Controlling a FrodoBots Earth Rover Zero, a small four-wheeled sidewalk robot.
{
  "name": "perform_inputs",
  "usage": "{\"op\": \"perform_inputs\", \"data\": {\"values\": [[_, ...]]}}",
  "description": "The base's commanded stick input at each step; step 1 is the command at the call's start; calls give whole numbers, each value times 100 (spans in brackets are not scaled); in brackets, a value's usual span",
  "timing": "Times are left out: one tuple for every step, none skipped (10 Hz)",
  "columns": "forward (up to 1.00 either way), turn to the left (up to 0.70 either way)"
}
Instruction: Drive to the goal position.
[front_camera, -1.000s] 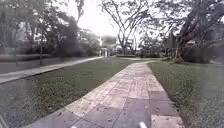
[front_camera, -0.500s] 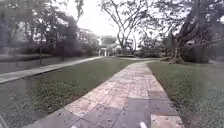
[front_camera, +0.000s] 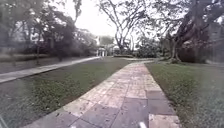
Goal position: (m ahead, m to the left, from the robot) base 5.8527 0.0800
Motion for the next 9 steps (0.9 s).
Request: {"op": "perform_inputs", "data": {"values": [[0, -70], [0, -70], [0, -70], [0, -70], [0, -70], [0, -70], [0, -52], [0, -23], [0, 0]]}}
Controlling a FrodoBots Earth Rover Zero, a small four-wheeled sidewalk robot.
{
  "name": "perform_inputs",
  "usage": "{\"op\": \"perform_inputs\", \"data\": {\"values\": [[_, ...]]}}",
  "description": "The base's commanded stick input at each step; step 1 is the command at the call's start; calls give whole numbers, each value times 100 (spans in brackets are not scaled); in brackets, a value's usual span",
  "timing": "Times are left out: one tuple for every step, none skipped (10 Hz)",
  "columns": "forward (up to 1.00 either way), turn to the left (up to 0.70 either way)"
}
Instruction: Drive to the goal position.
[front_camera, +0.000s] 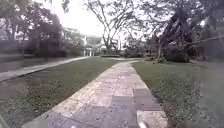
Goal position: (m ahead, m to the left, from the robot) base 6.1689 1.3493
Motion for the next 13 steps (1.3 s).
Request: {"op": "perform_inputs", "data": {"values": [[0, 0], [0, 0], [0, 0], [0, 0], [0, 0], [0, 0], [0, 0], [0, 0], [20, 0], [61, 1], [68, 1], [70, 1], [70, 1]]}}
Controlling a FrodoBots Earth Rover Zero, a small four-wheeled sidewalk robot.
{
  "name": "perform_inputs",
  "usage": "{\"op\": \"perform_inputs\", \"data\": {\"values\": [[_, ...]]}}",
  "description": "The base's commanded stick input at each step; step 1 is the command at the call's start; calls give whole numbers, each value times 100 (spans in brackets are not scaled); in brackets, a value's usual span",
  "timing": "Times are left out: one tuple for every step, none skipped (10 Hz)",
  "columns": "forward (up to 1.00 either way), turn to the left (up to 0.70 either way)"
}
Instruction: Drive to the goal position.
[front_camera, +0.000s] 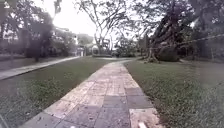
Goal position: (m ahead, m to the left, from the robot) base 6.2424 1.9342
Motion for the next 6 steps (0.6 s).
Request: {"op": "perform_inputs", "data": {"values": [[70, 1], [70, 1], [70, 1], [70, -1], [70, -7], [70, -13]]}}
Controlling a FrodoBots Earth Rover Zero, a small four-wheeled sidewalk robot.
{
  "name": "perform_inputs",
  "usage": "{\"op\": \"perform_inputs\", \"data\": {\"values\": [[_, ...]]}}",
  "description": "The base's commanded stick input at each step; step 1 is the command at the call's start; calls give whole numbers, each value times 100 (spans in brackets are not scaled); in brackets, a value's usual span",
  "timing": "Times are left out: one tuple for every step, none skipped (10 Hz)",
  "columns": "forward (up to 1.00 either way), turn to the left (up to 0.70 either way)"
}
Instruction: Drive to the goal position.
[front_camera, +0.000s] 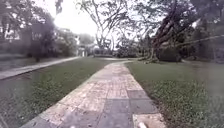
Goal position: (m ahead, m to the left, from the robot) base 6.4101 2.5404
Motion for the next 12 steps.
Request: {"op": "perform_inputs", "data": {"values": [[70, -13], [70, -13], [70, -10], [70, -4], [70, 1], [70, 1], [70, -1], [70, -8], [70, -13], [70, -13], [70, -13], [70, -13]]}}
